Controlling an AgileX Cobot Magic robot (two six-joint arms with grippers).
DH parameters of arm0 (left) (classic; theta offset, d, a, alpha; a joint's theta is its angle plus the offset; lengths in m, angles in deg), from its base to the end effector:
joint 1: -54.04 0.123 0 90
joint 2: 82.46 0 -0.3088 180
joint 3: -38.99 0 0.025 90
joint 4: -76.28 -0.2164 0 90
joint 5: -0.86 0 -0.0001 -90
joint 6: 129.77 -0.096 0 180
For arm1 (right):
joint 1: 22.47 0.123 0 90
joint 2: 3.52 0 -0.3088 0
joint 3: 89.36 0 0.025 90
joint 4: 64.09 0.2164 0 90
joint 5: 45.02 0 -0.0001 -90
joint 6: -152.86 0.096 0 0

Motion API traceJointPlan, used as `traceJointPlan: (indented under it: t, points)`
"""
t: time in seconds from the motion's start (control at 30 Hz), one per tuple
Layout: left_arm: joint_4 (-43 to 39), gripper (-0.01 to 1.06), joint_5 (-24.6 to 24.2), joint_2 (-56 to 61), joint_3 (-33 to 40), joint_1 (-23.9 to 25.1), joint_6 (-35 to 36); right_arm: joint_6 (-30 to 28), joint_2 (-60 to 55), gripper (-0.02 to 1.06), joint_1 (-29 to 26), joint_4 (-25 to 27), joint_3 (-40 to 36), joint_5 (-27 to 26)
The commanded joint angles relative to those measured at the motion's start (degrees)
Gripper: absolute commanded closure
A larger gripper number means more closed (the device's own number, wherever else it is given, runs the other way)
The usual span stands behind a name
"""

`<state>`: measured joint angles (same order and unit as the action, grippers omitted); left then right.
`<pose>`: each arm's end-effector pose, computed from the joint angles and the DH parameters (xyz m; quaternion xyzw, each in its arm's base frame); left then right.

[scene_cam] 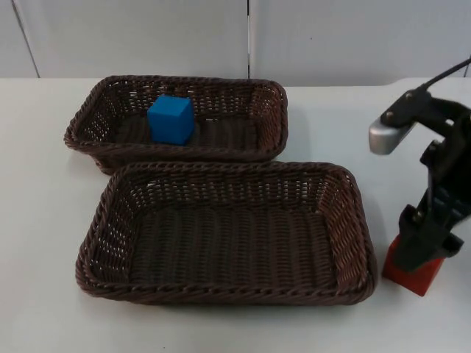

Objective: Pick up one cube with the left hand and place it into the upper basket. Pick up one cube with the right hand and place it into the lower basket.

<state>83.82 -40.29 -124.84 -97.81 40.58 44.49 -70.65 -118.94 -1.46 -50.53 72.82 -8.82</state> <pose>0.0589 -0.0226 0.3158 0.1242 0.8836 -0.0908 0.4422 0.2995 0.1293 0.1786 -0.4530 0.8834 0.0589 0.1049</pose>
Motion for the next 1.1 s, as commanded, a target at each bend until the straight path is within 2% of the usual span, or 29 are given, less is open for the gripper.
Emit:
traceJointPlan:
  t: [0.0,0.3,0.33,0.4,0.43,0.47,0.57,0.6,0.7,0.73,0.8,0.93,1.07]
  points:
    - [0.66,0.17,0.8,0.35,0.17,-0.26,0.21,-0.64,-0.91,-0.01,0.38,0.33,0.27,-1.41]
    - [0.66,0.17,0.8,0.35,0.17,-0.26,0.21,-0.64,-5.19,0.0,0.38,0.63,0.27,-2.95]
    - [0.66,0.17,0.8,0.35,0.17,-0.26,0.21,-0.64,-5.48,0.02,0.38,0.76,0.27,-2.95]
    - [0.66,0.17,0.8,0.35,0.17,-0.26,0.21,-0.64,-5.61,0.13,0.38,0.76,0.27,-2.84]
    - [0.66,0.17,0.8,0.35,0.17,-0.26,0.21,-0.64,-5.61,0.13,0.38,0.76,0.27,-2.84]
    - [0.66,0.17,0.8,0.35,0.17,-0.26,0.21,-0.46,-5.61,0.2,0.38,0.76,0.27,-2.84]
    - [0.66,0.17,0.8,0.35,0.17,-0.26,0.21,-0.46,-5.61,0.54,0.38,0.76,0.27,-2.84]
    - [0.66,0.17,0.8,0.35,0.17,-0.26,0.21,-0.46,-5.61,0.54,0.38,0.76,0.27,-2.84]
    - [0.66,0.17,0.8,0.35,0.17,-0.26,0.21,-0.46,-4.8,0.95,0.38,0.55,0.27,-1.41]
    - [0.66,0.17,0.8,0.35,0.17,-0.26,0.21,-0.46,-4.02,1.05,0.38,0.26,0.27,-0.72]
    - [0.66,0.17,0.8,0.35,0.17,-0.26,0.21,-0.29,-3.15,1.04,0.38,0.1,0.27,0.53]
    - [0.66,0.17,0.8,0.35,0.17,-0.26,0.21,0.63,2.96,1.05,0.38,-3.12,0.27,6.85]
    - [0.66,0.17,0.8,0.35,0.17,-0.26,0.21,2.16,8.26,1.05,0.38,-4.57,0.27,8.33]
